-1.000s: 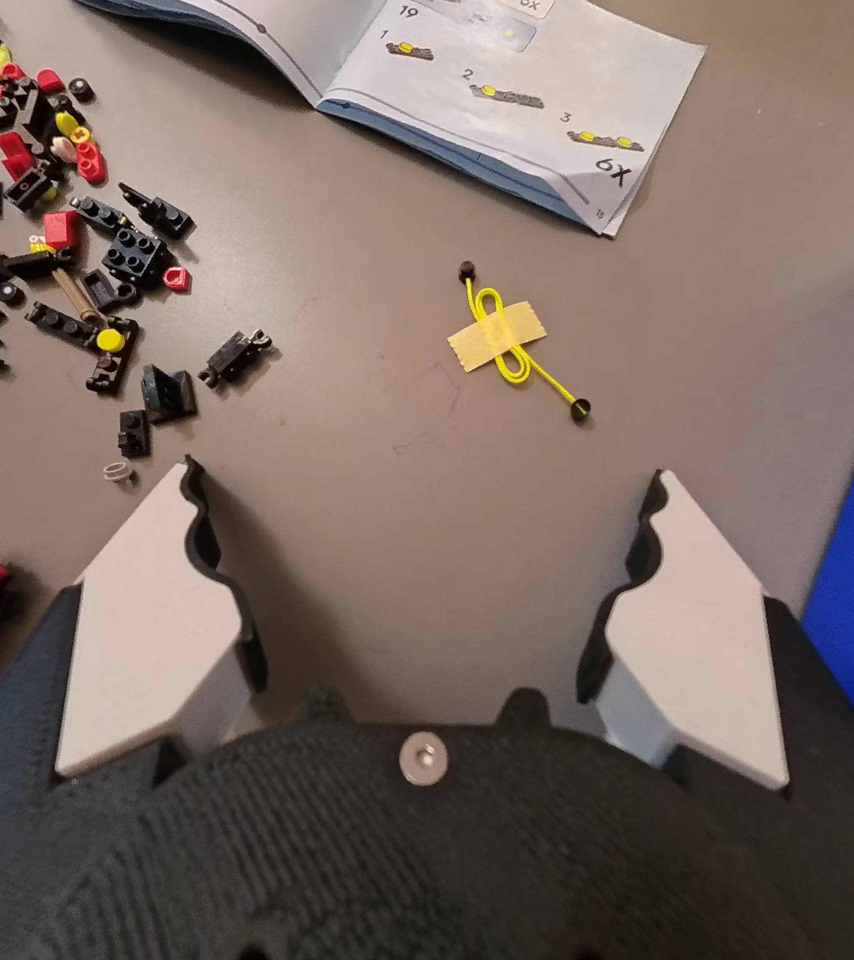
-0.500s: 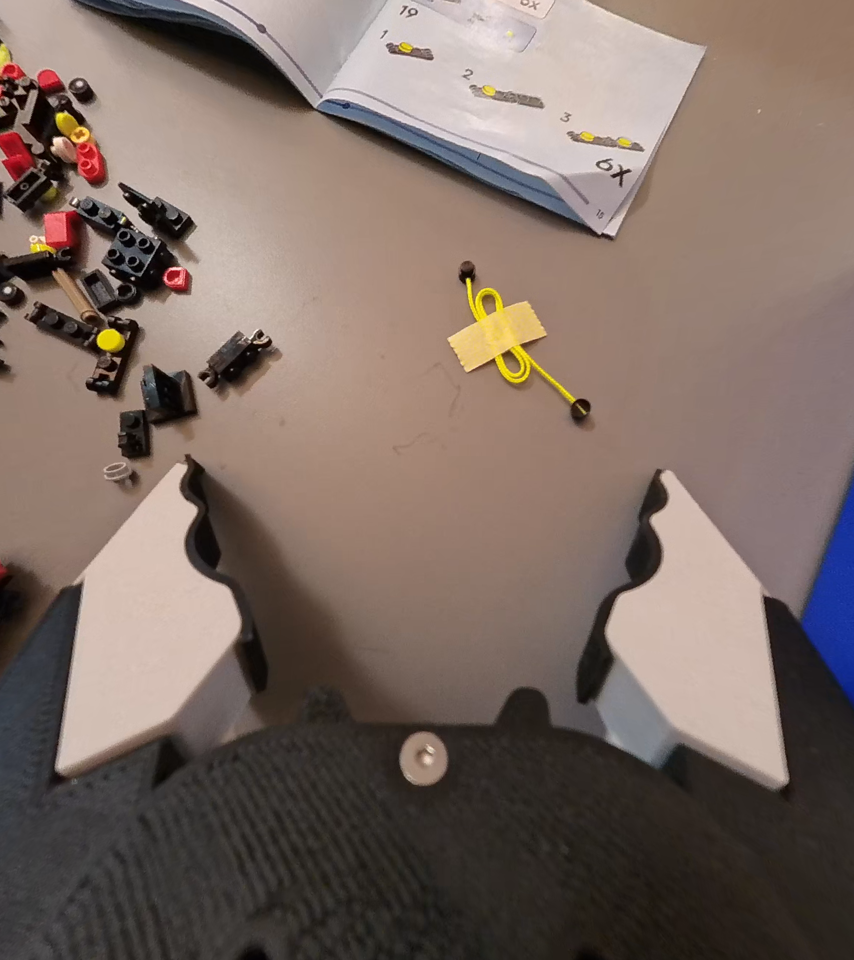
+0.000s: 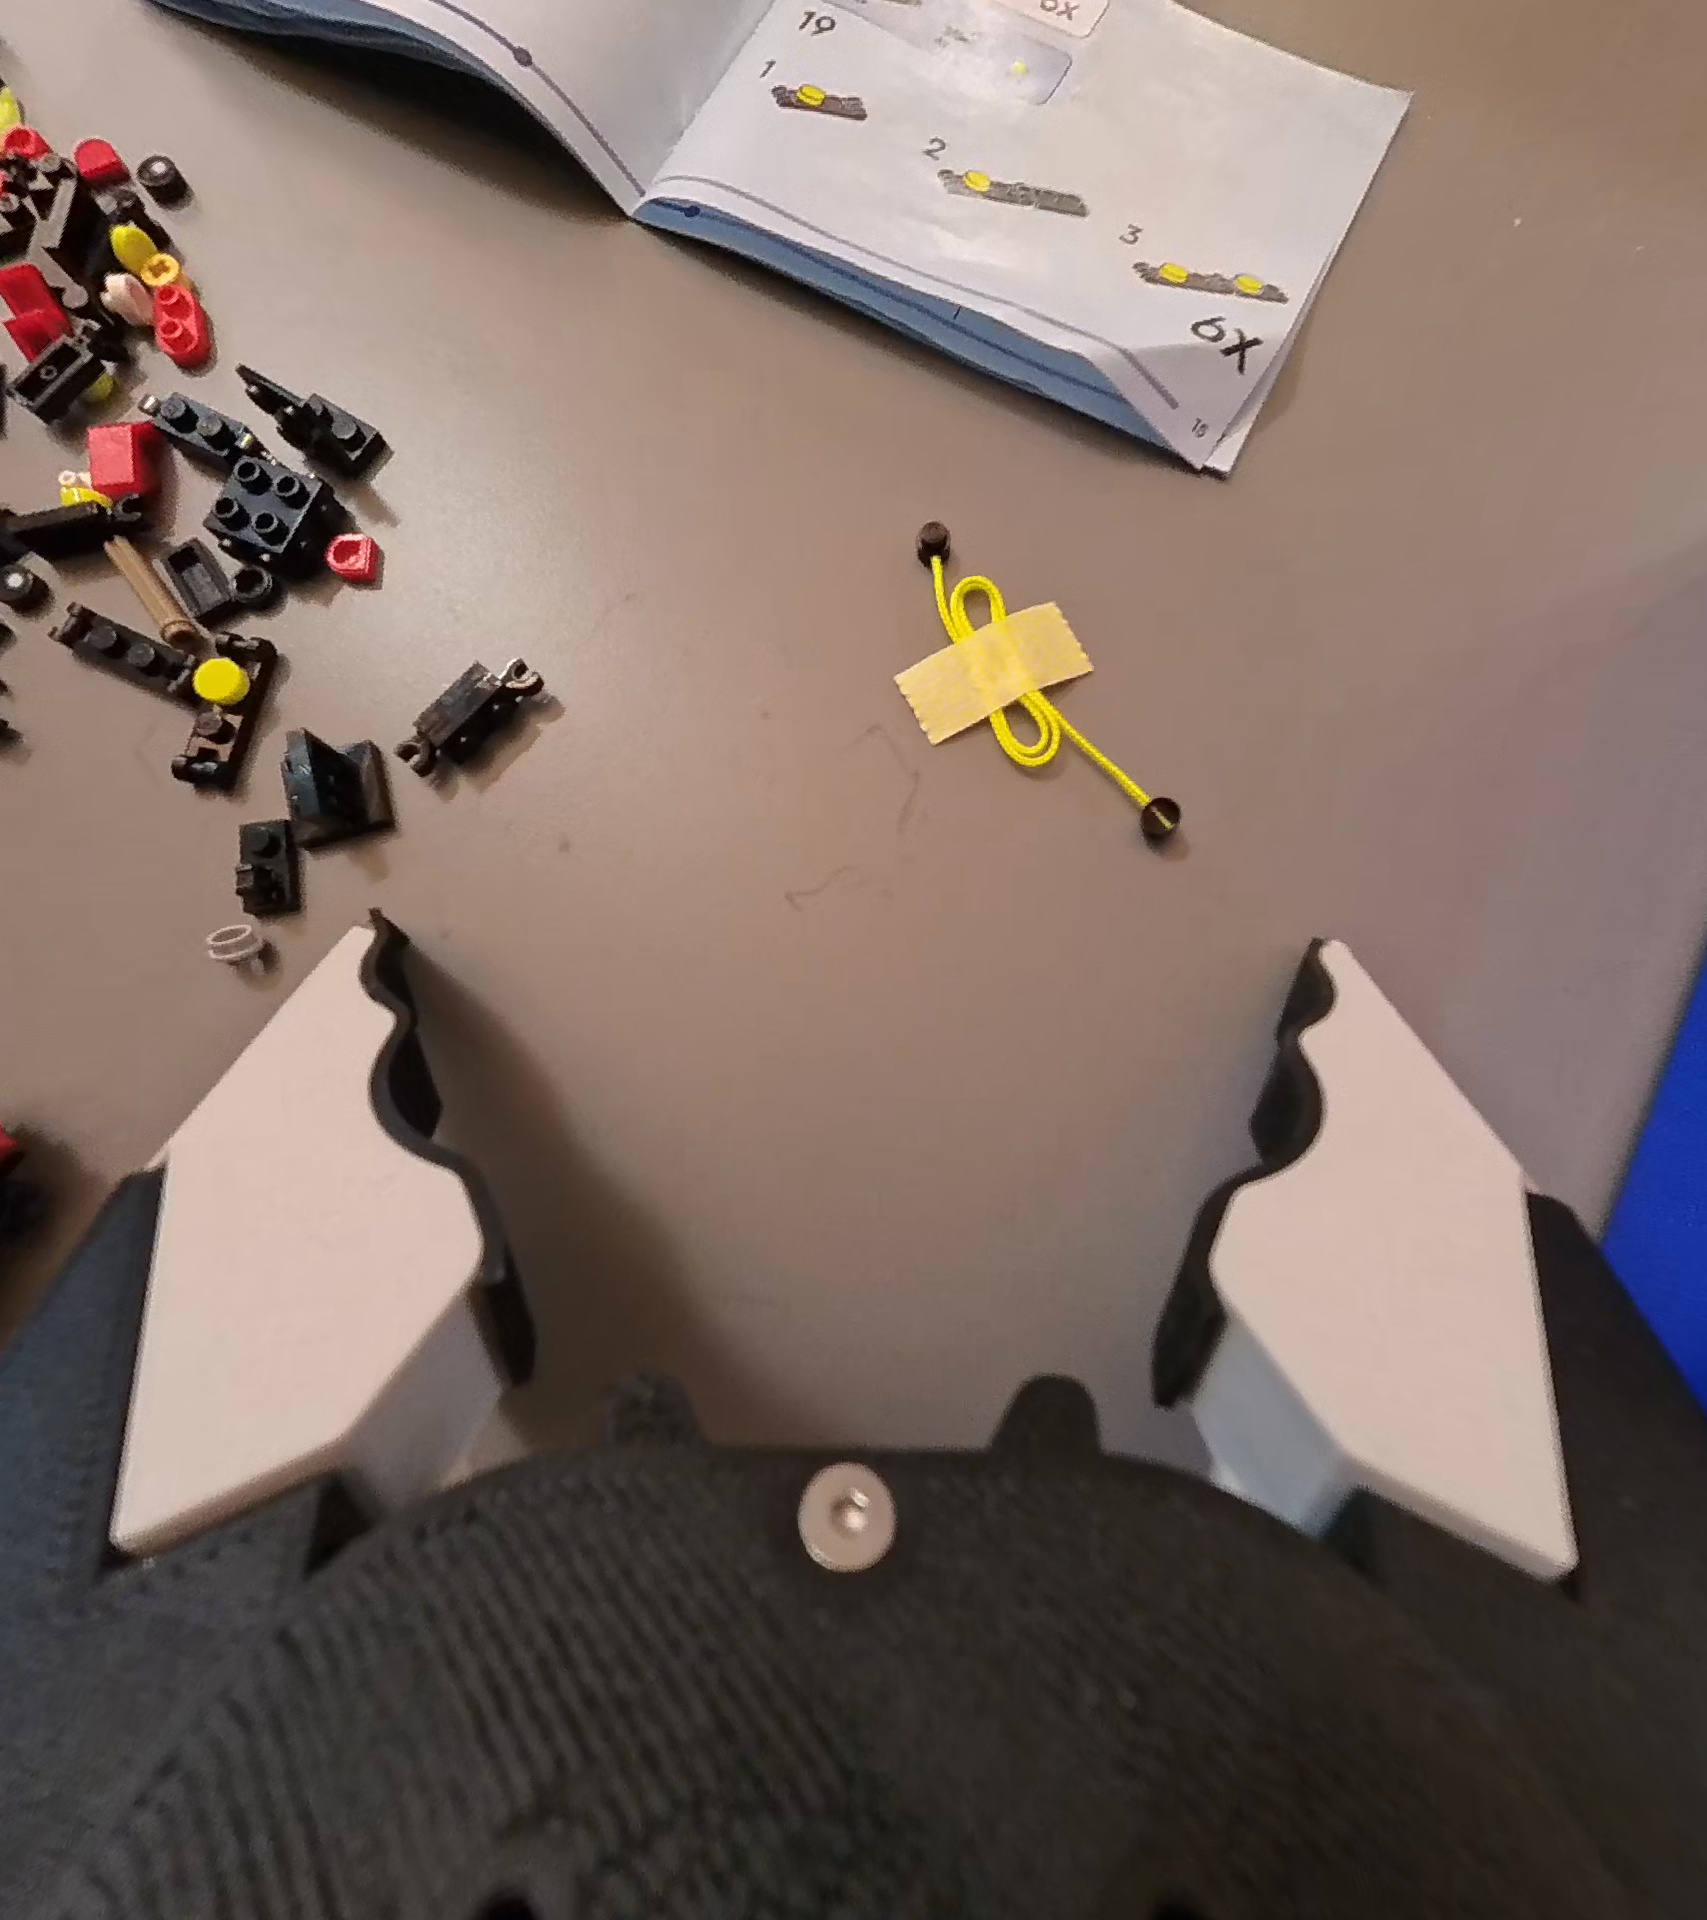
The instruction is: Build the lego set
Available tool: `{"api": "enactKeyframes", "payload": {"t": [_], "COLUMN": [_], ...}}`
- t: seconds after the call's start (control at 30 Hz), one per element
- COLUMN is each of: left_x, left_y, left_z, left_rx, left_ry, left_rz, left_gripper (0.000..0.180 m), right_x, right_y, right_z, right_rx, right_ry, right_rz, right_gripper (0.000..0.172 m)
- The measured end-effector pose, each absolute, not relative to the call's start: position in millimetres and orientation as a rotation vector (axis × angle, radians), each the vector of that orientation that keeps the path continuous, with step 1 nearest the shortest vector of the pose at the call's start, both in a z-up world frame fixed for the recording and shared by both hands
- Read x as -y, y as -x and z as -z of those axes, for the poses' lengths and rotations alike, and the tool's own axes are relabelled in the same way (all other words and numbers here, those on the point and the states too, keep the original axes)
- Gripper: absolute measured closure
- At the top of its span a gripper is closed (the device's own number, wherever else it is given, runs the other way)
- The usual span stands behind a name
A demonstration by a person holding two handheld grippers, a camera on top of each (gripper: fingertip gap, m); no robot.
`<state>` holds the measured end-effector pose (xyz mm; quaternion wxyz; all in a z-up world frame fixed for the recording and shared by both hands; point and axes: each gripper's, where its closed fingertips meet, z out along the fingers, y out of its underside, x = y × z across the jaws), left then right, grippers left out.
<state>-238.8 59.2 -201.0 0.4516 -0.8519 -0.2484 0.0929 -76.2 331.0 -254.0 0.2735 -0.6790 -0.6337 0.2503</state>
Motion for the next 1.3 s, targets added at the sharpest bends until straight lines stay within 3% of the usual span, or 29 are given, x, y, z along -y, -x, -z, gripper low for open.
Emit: {"api": "enactKeyframes", "payload": {"t": [1.3], "left_x": [-74.0], "left_y": [210.5], "left_z": [203.4], "left_rx": [0.523], "left_ry": [2.111], "left_rz": [-0.044], "left_gripper": [0.139], "right_x": [-331.4], "right_y": [80.6], "right_z": [254.1], "right_rx": [1.748], "right_ry": [1.794], "right_rz": [-0.693], "right_gripper": [0.012]}}
